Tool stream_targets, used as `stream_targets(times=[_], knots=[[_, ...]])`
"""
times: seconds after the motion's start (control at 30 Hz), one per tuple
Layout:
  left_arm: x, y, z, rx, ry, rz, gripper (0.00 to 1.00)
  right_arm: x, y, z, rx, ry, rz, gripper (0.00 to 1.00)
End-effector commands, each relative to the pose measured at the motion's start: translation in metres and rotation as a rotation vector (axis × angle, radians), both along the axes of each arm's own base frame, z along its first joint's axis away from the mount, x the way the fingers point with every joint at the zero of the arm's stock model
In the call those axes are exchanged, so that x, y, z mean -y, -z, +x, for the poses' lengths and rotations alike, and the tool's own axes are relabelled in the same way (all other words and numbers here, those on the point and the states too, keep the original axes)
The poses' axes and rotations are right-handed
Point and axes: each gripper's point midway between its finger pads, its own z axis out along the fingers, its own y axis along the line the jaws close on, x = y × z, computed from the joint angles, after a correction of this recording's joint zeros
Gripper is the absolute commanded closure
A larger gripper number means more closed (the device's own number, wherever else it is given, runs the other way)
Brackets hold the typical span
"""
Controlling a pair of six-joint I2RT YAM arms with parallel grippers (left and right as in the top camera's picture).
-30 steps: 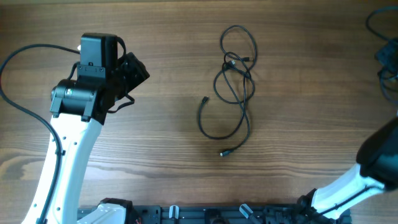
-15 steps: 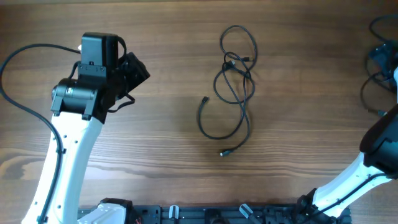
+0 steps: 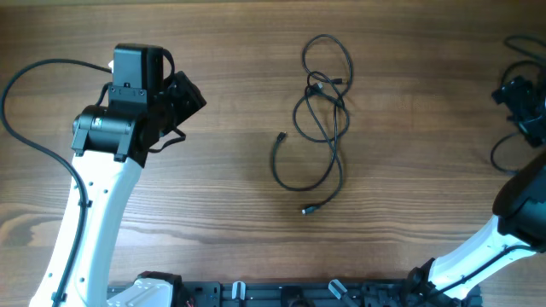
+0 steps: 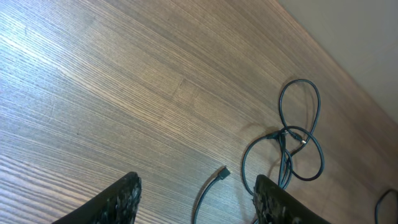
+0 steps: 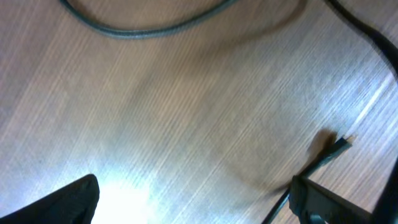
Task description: Untangle cables
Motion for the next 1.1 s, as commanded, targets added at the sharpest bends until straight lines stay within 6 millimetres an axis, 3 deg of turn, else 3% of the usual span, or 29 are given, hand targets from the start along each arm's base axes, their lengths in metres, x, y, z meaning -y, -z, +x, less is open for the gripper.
stream_targets(times=[0.0, 0.07, 0.17, 0.2, 0.23, 0.3, 0.4, 0.5, 0.67, 0.77, 0.83, 1.07], knots=[[0.002, -0.001, 0.002, 0.006, 0.018, 0.012, 0.40, -0.014, -0.026, 0.002, 0.035, -0.066, 0.046, 0.00], [0.001, -0.001, 0.002, 0.006, 0.018, 0.013, 0.40, -0.018, -0.042, -0.001, 0.042, -0.098, 0.044, 0.00], [0.001, -0.001, 0.002, 0.006, 0.018, 0.013, 0.40, -0.021, -0.083, -0.008, 0.078, -0.142, -0.002, 0.00], [0.001, -0.001, 0.002, 0.006, 0.018, 0.013, 0.40, -0.022, -0.107, -0.016, 0.099, -0.135, -0.039, 0.00], [0.001, -0.001, 0.002, 0.006, 0.018, 0.013, 0.40, -0.023, -0.115, -0.018, 0.113, -0.136, -0.048, 0.01], [0.002, -0.001, 0.002, 0.010, 0.036, 0.026, 0.40, -0.035, -0.146, -0.022, 0.185, -0.168, -0.056, 0.01], [0.002, -0.003, 0.005, 0.033, 0.102, 0.075, 0.40, -0.088, -0.182, -0.006, 0.376, -0.452, 0.050, 0.06], [0.005, -0.012, 0.009, 0.082, 0.175, 0.115, 0.40, -0.153, -0.213, 0.002, 0.533, -0.752, 0.150, 0.09], [0.024, -0.036, -0.001, 0.179, 0.341, 0.099, 0.40, -0.222, -0.217, 0.000, 0.525, -0.956, 0.224, 0.10], [0.034, -0.038, -0.011, 0.167, 0.385, 0.041, 0.40, -0.269, -0.214, -0.002, 0.500, -1.078, 0.260, 0.11], [0.041, -0.032, -0.015, 0.137, 0.408, 0.006, 0.43, -0.280, -0.210, -0.002, 0.466, -1.086, 0.250, 0.11], [0.065, -0.009, -0.010, 0.071, 0.476, -0.021, 0.43, -0.287, -0.187, 0.002, 0.364, -1.036, 0.248, 0.11]])
